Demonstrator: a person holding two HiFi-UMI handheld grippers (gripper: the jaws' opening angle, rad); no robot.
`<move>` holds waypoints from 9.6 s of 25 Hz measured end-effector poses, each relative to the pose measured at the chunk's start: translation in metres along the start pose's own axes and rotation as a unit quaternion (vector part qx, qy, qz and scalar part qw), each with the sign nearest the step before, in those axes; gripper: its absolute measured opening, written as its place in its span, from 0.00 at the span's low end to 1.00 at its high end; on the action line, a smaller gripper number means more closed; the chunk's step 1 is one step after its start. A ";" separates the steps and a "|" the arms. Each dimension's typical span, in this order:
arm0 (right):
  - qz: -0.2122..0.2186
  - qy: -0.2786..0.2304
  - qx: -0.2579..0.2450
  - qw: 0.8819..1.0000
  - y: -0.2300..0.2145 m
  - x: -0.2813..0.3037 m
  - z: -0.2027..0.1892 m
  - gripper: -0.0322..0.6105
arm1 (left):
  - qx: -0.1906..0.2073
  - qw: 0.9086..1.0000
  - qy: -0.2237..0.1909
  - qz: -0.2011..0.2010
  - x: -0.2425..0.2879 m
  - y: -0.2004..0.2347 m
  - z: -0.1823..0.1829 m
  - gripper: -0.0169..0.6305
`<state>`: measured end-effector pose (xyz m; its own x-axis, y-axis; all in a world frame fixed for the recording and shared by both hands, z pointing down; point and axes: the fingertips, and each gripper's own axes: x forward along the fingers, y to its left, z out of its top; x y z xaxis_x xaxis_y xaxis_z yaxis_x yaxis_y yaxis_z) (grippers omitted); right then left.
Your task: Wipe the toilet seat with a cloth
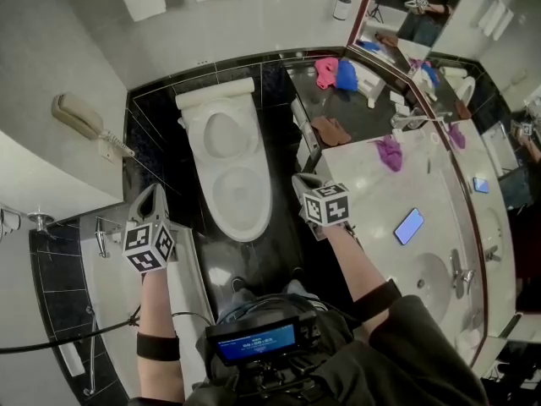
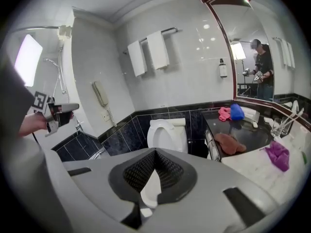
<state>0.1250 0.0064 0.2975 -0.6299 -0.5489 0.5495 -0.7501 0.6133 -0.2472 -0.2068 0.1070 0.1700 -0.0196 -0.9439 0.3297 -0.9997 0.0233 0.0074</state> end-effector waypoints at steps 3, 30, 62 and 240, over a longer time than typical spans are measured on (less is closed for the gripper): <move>0.007 -0.019 -0.019 1.000 0.011 -0.008 0.018 0.07 | 0.007 1.000 0.028 0.011 -0.003 -0.006 -0.039 0.03; -0.098 -0.008 -0.038 0.994 0.006 0.031 0.010 0.20 | 0.062 0.990 0.044 -0.116 0.057 -0.003 -0.052 0.03; -0.104 0.209 -0.084 0.969 -0.366 0.193 -0.028 0.45 | 0.048 0.982 0.139 -0.116 0.290 -0.179 -0.095 0.03; -0.020 0.207 -0.073 0.975 -0.073 0.668 -0.277 0.21 | -0.068 0.988 0.136 -0.028 0.367 0.103 -0.375 0.03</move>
<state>-0.1853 -0.2484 0.9037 -0.4430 -0.3166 0.8388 -0.7167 0.6871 -0.1192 -0.3115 -0.1133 0.6452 0.0582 -0.8218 0.5668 -0.9876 0.0354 0.1528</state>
